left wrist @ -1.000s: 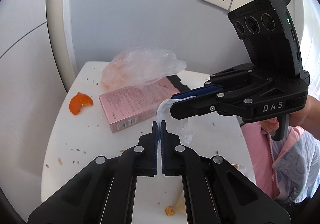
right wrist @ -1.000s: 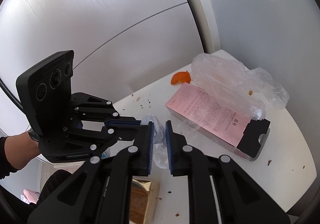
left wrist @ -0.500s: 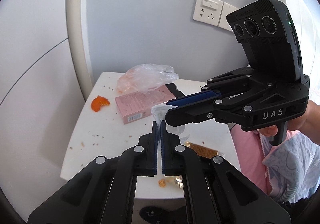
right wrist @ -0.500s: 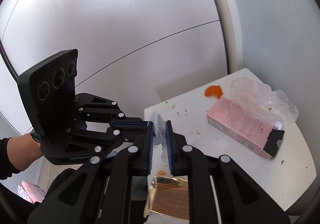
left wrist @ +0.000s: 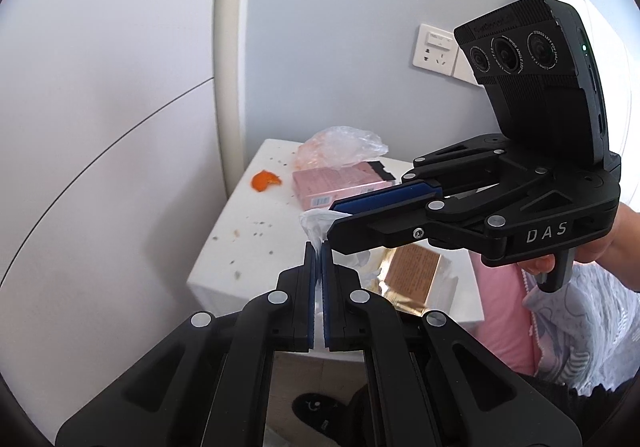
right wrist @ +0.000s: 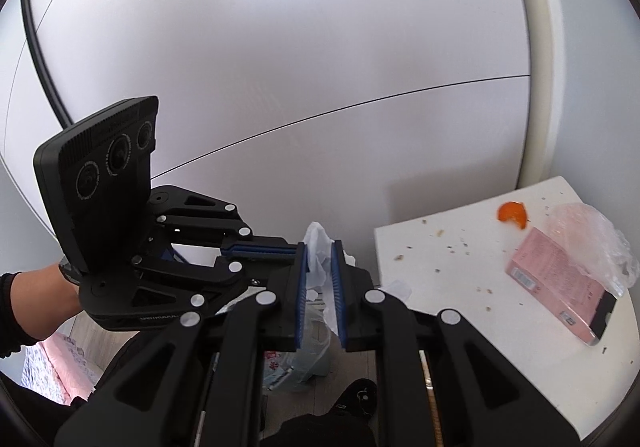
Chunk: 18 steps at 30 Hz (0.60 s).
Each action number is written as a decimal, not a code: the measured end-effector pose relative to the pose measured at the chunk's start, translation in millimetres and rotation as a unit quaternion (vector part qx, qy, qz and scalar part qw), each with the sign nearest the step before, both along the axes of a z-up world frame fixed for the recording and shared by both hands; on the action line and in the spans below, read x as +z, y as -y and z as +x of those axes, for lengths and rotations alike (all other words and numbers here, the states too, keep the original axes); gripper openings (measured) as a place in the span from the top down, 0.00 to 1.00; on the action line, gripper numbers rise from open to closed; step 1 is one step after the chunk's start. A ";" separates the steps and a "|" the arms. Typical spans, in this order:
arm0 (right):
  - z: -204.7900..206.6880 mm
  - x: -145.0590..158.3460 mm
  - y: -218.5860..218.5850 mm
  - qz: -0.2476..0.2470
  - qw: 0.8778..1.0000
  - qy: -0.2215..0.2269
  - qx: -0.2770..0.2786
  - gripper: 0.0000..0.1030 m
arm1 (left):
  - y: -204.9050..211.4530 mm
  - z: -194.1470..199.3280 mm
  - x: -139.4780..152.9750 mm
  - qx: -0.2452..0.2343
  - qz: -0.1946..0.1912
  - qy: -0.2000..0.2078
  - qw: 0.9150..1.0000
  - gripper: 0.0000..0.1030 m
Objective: Collect trash
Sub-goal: 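Carry the tissue with both grippers over the blue bin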
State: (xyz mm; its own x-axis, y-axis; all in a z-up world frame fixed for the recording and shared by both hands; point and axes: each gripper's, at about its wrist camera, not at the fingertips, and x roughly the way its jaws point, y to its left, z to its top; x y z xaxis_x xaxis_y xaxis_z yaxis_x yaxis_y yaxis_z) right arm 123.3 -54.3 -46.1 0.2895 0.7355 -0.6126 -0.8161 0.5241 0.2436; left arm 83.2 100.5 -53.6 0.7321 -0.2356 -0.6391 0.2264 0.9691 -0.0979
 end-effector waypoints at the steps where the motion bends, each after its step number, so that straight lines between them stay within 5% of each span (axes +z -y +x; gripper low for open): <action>1: -3.7 -0.1 -6.0 -0.001 1.000 0.000 0.006 0.87 | -4.2 -6.4 0.9 0.006 0.000 0.002 1.000 0.98; 18: -50.0 -21.5 -109.6 -0.010 0.994 -0.017 0.104 0.87 | -75.3 -115.1 -1.7 0.116 -0.004 0.005 0.993 0.98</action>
State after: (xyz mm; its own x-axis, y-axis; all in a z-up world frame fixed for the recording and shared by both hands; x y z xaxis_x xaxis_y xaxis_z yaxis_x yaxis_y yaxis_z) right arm 73.3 55.4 -67.6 0.1112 0.7655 -0.6338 -0.8991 0.3492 0.2639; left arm -31.9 175.7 -55.3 0.7730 -0.0650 -0.6310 -0.0016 0.9945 -0.1044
